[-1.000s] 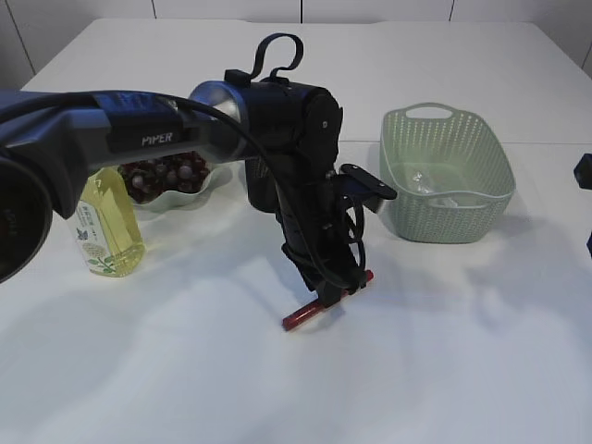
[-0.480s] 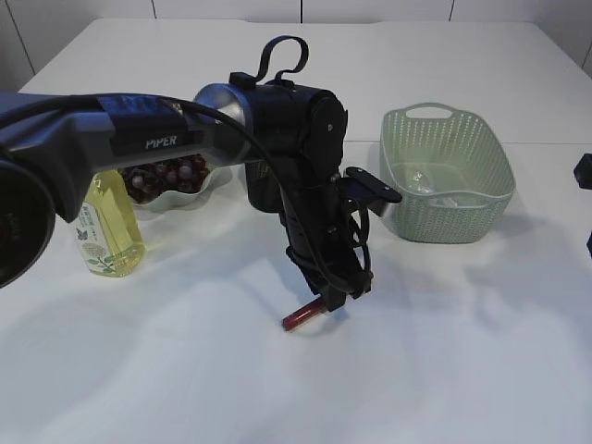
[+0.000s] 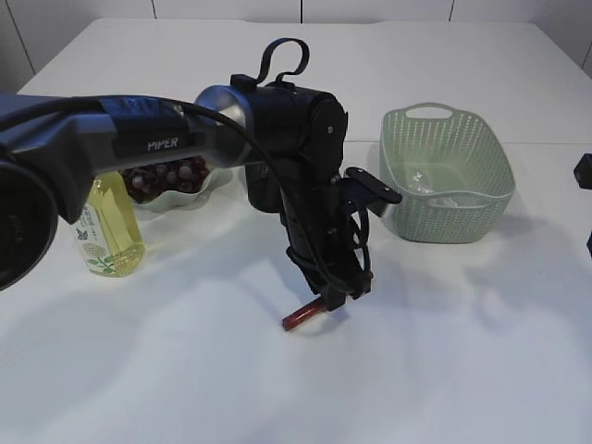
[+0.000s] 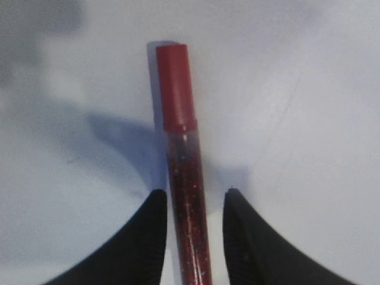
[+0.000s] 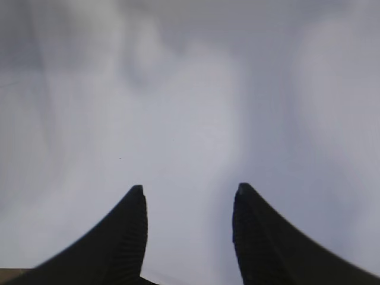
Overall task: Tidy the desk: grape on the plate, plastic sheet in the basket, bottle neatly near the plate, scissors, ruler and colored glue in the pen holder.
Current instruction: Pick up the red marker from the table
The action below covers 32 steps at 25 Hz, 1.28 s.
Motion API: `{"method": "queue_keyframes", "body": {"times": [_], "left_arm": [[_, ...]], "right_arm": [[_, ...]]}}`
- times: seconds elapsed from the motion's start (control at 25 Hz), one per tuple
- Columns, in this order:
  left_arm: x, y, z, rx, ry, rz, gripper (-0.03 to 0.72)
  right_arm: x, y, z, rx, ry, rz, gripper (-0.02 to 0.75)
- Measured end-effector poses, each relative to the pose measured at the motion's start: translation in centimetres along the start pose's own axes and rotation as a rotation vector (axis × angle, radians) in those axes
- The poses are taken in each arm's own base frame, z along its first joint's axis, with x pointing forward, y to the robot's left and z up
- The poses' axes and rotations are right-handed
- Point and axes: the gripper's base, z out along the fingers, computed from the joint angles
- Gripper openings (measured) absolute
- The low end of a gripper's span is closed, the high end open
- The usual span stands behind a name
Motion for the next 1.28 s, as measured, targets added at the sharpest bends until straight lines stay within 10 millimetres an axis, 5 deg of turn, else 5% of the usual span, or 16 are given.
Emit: {"method": "queue_keyframes", "body": {"times": [0.32,0.52,0.88,1.12,1.28], "left_arm": [[0.1,0.3,0.9,-0.015,0.017,0.003,0.228],[0.2,0.5,0.8,-0.039,0.022,0.014,0.056],[0.7,0.4,0.7,-0.027,0.078,-0.021,0.033],[1.1,1.2,-3.1,-0.008,0.027,-0.082,0.033],[3.5,1.7,-5.3,-0.018,0.003,-0.145,0.033]], "right_arm": [[0.0,0.0,0.0,0.000,0.000,0.000,0.378],[0.0,0.0,0.0,0.000,0.000,0.000,0.378],[0.0,0.0,0.0,0.000,0.000,0.000,0.378],[0.0,0.0,0.0,0.000,0.000,0.000,0.378],[0.0,0.0,0.0,0.000,0.000,0.000,0.378]]}}
